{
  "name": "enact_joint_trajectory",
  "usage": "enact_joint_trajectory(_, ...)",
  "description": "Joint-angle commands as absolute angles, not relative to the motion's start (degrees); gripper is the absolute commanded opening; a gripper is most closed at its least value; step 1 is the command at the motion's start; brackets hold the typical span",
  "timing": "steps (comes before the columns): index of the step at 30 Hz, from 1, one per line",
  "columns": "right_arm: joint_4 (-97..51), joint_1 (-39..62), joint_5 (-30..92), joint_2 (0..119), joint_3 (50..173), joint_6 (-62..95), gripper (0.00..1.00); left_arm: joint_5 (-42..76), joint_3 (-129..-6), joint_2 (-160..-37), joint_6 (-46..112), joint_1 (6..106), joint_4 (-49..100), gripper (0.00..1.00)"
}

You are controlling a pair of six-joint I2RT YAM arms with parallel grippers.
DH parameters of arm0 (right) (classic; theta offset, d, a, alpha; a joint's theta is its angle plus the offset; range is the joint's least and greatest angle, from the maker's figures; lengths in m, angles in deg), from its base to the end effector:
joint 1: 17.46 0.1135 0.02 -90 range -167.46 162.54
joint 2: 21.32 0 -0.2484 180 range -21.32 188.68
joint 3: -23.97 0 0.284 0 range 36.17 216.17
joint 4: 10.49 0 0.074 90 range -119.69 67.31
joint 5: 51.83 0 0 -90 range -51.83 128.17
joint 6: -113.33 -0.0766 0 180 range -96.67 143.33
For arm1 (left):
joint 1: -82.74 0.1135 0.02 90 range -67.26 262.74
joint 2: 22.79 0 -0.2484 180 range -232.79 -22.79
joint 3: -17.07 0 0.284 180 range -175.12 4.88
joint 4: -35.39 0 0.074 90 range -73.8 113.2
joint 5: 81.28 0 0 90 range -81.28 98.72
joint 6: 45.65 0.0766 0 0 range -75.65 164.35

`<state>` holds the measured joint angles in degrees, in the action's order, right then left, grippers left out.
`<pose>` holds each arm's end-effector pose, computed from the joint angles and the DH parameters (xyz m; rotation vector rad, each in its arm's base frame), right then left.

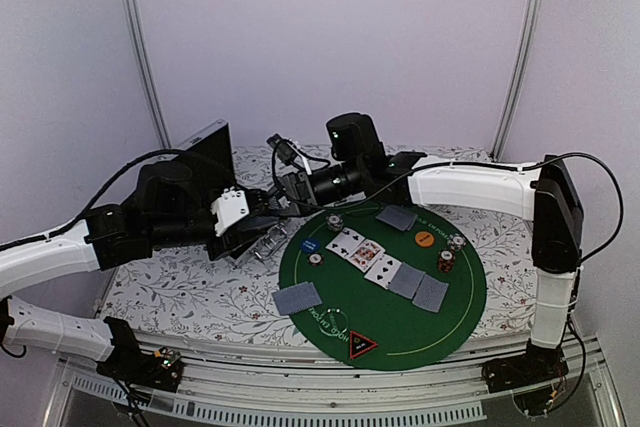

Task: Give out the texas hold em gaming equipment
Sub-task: Pass from the left arm to the right

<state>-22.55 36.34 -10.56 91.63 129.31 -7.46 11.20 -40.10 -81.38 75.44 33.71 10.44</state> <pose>0.2581 0.4501 0.2627 -1.0889 1.9482 1.7203 0.2003 -0.2357 0.2516 1.3331 1.5428 -0.2408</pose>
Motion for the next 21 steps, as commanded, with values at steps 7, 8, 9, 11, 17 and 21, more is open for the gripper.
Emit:
enact_joint_trajectory(7, -26.87, 36.9, -13.53, 94.54, 132.82, -5.49, 0.13, 10.52, -39.38, -81.68, 75.48, 33.0, 11.55, 0.42)
enact_joint_trajectory(8, -27.24, 36.75, -13.24, 94.12, 132.54, -5.17, 0.07, 10.53, -39.22, -81.58, 75.47, 32.98, 11.55, 0.44)
enact_joint_trajectory(9, -27.48, 36.5, -13.13, 93.61, 132.13, -4.71, 0.04, 10.6, -39.04, -81.57, 75.46, 32.99, 11.59, 0.49)
enact_joint_trajectory(11, -27.51, 36.01, -12.83, 92.52, 130.88, -4.46, 0.02, 11.03, -38.82, -81.59, 75.27, 32.99, 11.51, 0.66)
enact_joint_trajectory(17, -29.64, 35.54, -8.96, 89.95, 128.4, -2.87, 0.02, 14.77, -39.11, -81.87, 74.53, 32.82, 10.75, 0.87)
enact_joint_trajectory(21, -30.9, 35.22, -8.04, 88.23, 125.38, -1.18, 0.02, 14.23, -39.48, -82.13, 74.06, 32.78, 10.82, 0.87)
